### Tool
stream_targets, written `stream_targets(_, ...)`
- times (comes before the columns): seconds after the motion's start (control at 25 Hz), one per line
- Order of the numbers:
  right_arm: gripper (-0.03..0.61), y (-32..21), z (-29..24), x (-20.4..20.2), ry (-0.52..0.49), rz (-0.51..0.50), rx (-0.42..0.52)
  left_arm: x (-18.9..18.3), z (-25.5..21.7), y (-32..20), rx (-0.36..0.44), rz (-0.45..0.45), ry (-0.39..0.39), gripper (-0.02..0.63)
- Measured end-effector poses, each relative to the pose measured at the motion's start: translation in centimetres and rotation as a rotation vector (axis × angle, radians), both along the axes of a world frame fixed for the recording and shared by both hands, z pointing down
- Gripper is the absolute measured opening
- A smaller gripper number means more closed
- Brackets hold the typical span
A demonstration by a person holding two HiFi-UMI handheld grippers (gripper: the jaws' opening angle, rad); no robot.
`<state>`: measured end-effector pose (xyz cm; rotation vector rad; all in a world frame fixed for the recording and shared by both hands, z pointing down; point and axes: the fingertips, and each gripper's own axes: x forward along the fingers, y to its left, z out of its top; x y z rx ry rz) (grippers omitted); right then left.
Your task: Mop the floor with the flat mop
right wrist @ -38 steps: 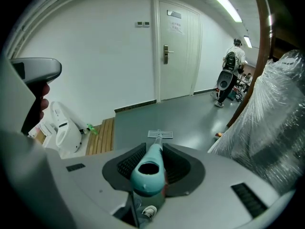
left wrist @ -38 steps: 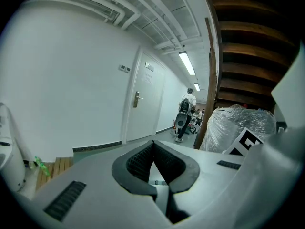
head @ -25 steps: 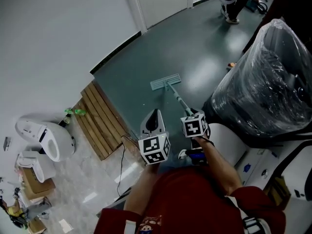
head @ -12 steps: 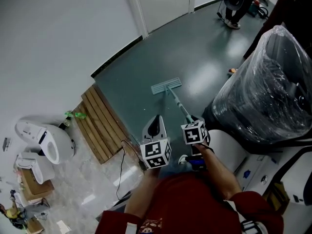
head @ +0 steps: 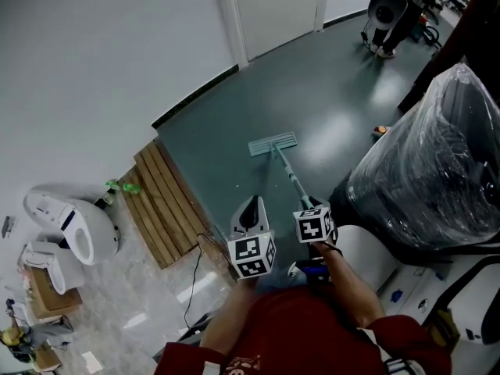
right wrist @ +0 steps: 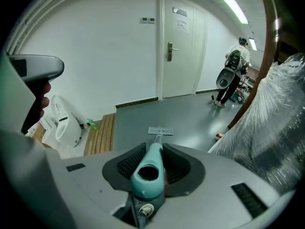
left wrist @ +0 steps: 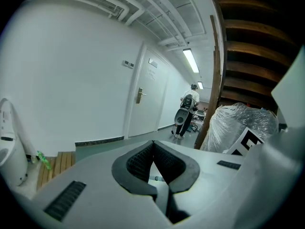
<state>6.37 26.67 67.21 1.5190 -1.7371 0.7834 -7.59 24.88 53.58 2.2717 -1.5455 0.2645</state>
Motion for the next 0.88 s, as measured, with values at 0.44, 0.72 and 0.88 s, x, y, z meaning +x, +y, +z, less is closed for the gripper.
stream_targets(0.44, 0.118, -8.1, -0.3, -3.3, 0.029, 0.015, -0.003, -3.5, -0.3, -9.1, 0.022, 0.018, 0.040, 0.015)
stream_targets(0.72, 0.117, -12.0, -0.3, -4.7, 0.031, 0.035, -0.015, -5.8, -0.8, -13.2, 0.028, 0.022, 0.041, 0.015)
stream_targets(0.88, 0.118, -13.9, -0.6, -4.9, 0.029, 0.033, -0.009, -6.3, -0.8, -14.7, 0.023, 0.020, 0.037, 0.015)
